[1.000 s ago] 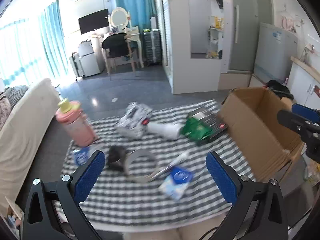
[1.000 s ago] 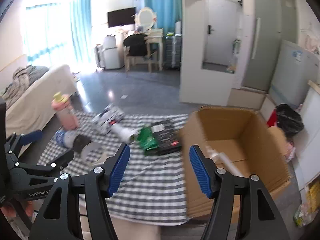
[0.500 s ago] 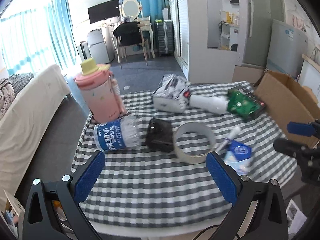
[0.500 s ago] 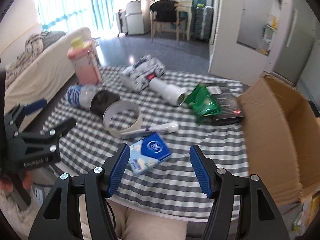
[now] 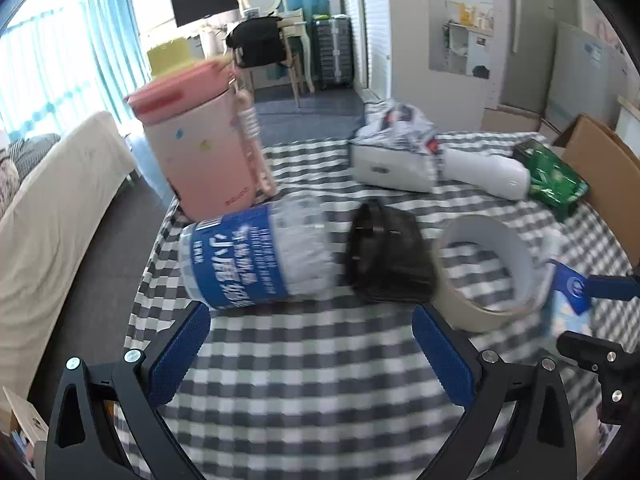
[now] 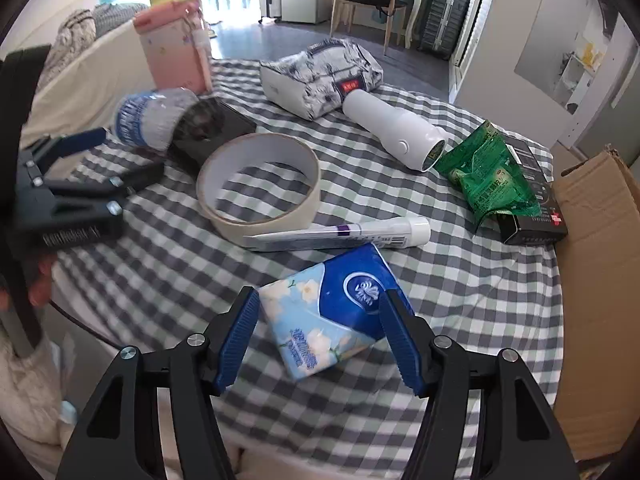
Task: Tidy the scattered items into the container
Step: 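Return both tools to the table and grasp the tissue pack with the right tool, then grasp the blue-labelled floss jar with the left tool while the right tool holds the tissue pack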
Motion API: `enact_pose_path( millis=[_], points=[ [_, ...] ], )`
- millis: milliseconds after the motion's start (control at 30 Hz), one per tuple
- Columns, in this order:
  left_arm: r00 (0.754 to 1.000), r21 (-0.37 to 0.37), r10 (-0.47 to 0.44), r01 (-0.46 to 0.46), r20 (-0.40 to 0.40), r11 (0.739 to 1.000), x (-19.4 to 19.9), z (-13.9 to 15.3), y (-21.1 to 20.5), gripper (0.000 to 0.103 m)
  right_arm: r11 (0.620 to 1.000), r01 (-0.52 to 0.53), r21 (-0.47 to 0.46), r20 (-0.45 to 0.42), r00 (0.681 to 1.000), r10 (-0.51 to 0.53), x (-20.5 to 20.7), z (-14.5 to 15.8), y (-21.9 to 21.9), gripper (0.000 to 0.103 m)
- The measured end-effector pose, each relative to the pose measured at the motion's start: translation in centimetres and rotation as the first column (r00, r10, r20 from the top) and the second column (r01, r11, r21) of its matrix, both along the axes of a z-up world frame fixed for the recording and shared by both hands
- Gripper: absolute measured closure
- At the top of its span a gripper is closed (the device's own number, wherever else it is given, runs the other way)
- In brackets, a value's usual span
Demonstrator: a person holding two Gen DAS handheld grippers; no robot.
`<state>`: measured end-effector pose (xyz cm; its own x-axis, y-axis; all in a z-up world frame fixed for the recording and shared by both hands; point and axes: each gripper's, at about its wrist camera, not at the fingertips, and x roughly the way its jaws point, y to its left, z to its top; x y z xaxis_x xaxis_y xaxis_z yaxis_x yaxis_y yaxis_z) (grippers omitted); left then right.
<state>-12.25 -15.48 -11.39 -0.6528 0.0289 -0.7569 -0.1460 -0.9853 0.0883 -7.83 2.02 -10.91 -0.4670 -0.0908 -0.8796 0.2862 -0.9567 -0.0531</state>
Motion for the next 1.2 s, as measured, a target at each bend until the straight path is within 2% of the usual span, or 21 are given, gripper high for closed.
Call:
enact_pose_path(
  millis=[167,333,433,633,767,833,900,933,1000,1200],
  points=[
    [1.000,0.042,0.022,-0.022,0.008,0.999,-1.6,-0.8,-1.5,0.000,0.999,-0.005,0.049,-0.013,1.000,0.006,-0.9,-0.9,-0.5,0.026],
    [0.999,-0.003,0.037,-0.037,0.010,0.999,-2.9,-1.4,-1.5,0.000,0.991,0.001,0.130,-0.033,0.999,0.003,-1.4,-1.9,-1.0,0.021],
    [0.999,-0.011,0.047,-0.047,0.015,0.999,-3.7,-1.7,-1.8,0.000,0.995,0.010,0.104,-0.030,1.000,-0.006,-1.7,-1.9,-0.5,0.020],
    [0.998,0.023,0.061,-0.061,0.011,0.998,-5.1,-1.2,-2.9,0.000,0.998,0.016,0.066,-0.018,1.000,-0.015,-2.0,-2.1,0.1,0.016],
    [0.997,0.048,0.047,-0.050,0.056,0.998,-5.9,-2.0,-3.3,0.000,0.999,0.022,0.047,-0.019,1.000,-0.021,-2.0,-2.1,0.2,0.016],
    [0.997,0.049,0.044,-0.047,0.057,0.998,-5.8,-2.1,-3.3,0.003,0.999,0.035,0.027,-0.025,0.999,-0.034,-1.9,-1.9,0.6,0.021],
    [0.998,0.062,0.039,-0.042,0.048,0.997,-5.5,-1.8,-3.5,0.003,0.999,0.047,0.005,-0.029,0.998,-0.047,-2.0,-1.6,1.2,0.041],
    [0.998,0.068,0.037,-0.040,0.042,0.997,-5.3,-1.6,-3.6,0.004,0.999,0.051,-0.003,-0.030,0.998,-0.051,-2.0,-1.5,1.5,0.046],
    [0.999,0.069,0.031,-0.033,0.025,0.997,-4.5,-1.3,-3.6,0.004,0.998,0.059,-0.022,-0.029,0.998,-0.060,-2.1,-1.1,1.9,0.067],
    [1.000,0.052,0.004,-0.003,-0.030,0.999,-2.2,0.5,-3.0,0.004,0.995,0.053,-0.090,-0.021,0.998,-0.055,-1.4,-0.6,2.2,0.077]
  ],
)
